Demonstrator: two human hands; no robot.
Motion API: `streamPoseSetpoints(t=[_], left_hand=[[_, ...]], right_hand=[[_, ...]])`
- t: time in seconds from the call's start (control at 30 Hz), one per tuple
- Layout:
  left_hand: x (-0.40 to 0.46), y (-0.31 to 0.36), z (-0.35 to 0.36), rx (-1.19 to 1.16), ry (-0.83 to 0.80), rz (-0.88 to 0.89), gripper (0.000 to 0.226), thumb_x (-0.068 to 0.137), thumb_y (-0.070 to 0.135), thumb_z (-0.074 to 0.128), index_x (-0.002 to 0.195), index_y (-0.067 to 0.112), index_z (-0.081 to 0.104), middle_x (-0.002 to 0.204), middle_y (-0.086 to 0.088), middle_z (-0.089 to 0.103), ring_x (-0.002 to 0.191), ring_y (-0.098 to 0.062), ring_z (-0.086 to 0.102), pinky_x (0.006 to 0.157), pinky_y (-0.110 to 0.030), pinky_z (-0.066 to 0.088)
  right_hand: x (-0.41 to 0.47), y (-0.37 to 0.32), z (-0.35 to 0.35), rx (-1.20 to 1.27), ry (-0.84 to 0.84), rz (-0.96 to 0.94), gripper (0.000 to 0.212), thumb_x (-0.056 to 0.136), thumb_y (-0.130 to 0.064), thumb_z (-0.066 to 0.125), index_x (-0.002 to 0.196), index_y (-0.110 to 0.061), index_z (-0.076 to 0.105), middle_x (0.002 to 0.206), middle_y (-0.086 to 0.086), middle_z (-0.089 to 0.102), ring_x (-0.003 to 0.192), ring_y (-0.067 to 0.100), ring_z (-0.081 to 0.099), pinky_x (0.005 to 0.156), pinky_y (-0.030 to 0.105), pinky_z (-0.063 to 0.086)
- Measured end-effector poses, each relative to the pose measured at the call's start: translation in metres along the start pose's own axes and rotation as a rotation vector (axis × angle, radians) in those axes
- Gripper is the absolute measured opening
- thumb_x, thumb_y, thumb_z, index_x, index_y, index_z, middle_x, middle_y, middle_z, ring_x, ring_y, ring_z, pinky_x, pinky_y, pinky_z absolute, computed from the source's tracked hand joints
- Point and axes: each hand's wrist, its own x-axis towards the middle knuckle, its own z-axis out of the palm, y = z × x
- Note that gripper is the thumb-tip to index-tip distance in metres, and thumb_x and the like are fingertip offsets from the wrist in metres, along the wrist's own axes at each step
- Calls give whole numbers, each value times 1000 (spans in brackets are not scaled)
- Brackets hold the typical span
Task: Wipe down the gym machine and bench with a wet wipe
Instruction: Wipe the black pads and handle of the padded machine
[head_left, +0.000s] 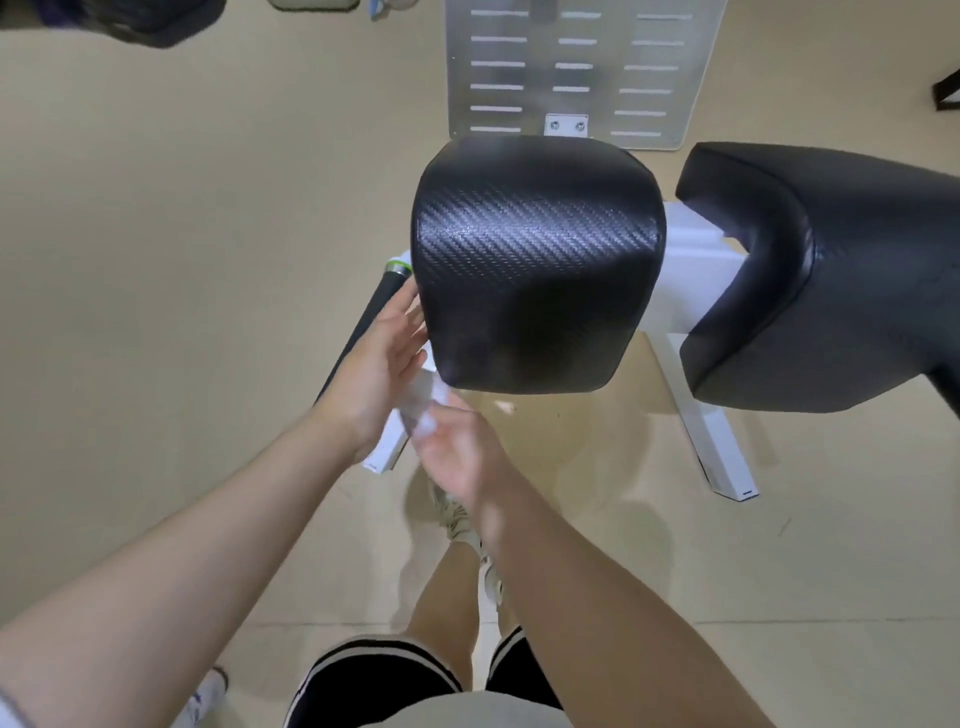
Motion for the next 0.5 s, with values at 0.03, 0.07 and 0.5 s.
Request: streamPoseSetpoints(t=[0.03,0.07,0.5], left_hand=[[-1,5,-4,18,19,-11,36,93,28,34,117,44,54,123,20,60,118,4,52,95,-14,38],[-4,10,-10,52,56,-20,32,88,33,41,111,39,62,121,17,63,118,2,53,98,-18,37],[-52,-23,-68,304,438,-248,19,91,11,50,102,18,64,93,-2,62,57,-11,56,47,-13,42]], right_hand=[[0,-2,7,30,-82,-28,41,88,-1,36,129,0,41,117,16,54,104,21,51,92,26,38],[-1,-4,8,-24,-69,-64,39,90,0,37,128,-4,44,120,20,56,102,19,52,95,27,39],[-37,-59,42,-1000,181,-659,20,92,-7,43,96,-24,53,74,-13,49,65,-4,48,59,8,35]])
